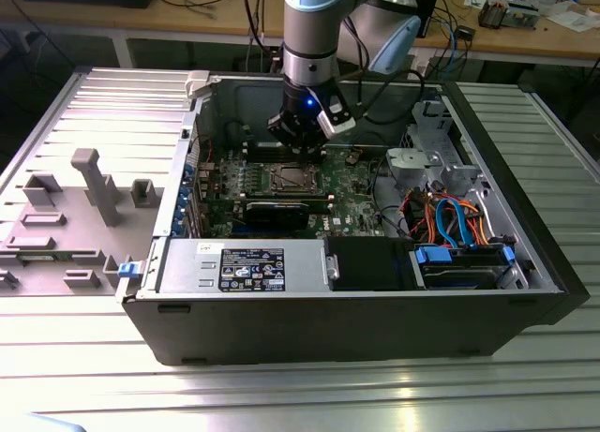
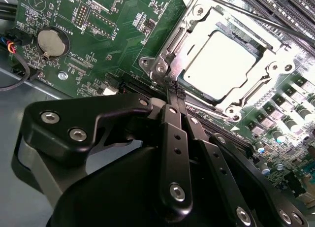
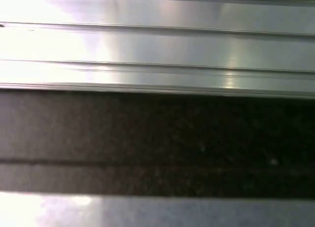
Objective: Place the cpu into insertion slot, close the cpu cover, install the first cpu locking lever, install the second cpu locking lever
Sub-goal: 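Install the first cpu locking lever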
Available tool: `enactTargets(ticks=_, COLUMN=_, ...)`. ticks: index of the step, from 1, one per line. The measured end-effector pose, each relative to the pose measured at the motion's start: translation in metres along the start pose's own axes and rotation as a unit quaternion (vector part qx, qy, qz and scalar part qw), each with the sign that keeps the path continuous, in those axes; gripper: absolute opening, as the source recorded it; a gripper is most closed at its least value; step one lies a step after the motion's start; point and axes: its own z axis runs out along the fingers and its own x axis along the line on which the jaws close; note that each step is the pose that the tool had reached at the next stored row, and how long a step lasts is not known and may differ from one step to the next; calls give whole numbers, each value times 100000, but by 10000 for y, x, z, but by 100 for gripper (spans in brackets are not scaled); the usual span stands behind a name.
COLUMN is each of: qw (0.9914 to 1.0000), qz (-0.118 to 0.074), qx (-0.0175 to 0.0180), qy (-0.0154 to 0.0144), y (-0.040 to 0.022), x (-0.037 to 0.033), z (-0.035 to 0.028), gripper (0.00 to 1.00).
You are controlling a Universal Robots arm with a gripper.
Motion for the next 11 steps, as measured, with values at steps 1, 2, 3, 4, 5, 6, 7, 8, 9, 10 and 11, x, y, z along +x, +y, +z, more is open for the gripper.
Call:
enactTargets(ticks=1, qw=100000, qz=-2, qx=5, qy=0, y=0, x=0, z=-5, gripper=11)
enactTargets(ticks=2, qw=100000, qz=-2, qx=-5, qy=-4, y=0, x=0, z=-6, gripper=11)
enactTargets(ticks=3, qw=100000, qz=0, qx=-6, qy=-5, y=0, x=0, z=-6, gripper=11)
enactTargets(ticks=4, qw=100000, qz=-2, qx=1, qy=-3, y=0, x=0, z=-7, gripper=11)
enactTargets(ticks=5, qw=100000, qz=-2, qx=2, qy=0, y=0, x=0, z=-7, gripper=11)
enactTargets(ticks=6, qw=100000, qz=-2, qx=10, qy=4, y=0, x=0, z=-7, gripper=11)
enactTargets(ticks=7, qw=100000, qz=-4, qx=15, qy=7, y=0, x=0, z=-5, gripper=11)
enactTargets(ticks=8, qw=100000, qz=-6, qx=12, qy=10, y=-1, x=0, z=0, gripper=11)
enactTargets(ticks=9, qw=100000, qz=-6, qx=8, qy=8, y=-1, x=-1, z=3, gripper=11)
enactTargets(ticks=10, qw=100000, qz=-6, qx=12, qy=13, y=-1, x=-2, z=10, gripper=11)
enactTargets(ticks=11, qw=100000, qz=1, qx=21, qy=14, y=-2, x=-3, z=11, gripper=11)
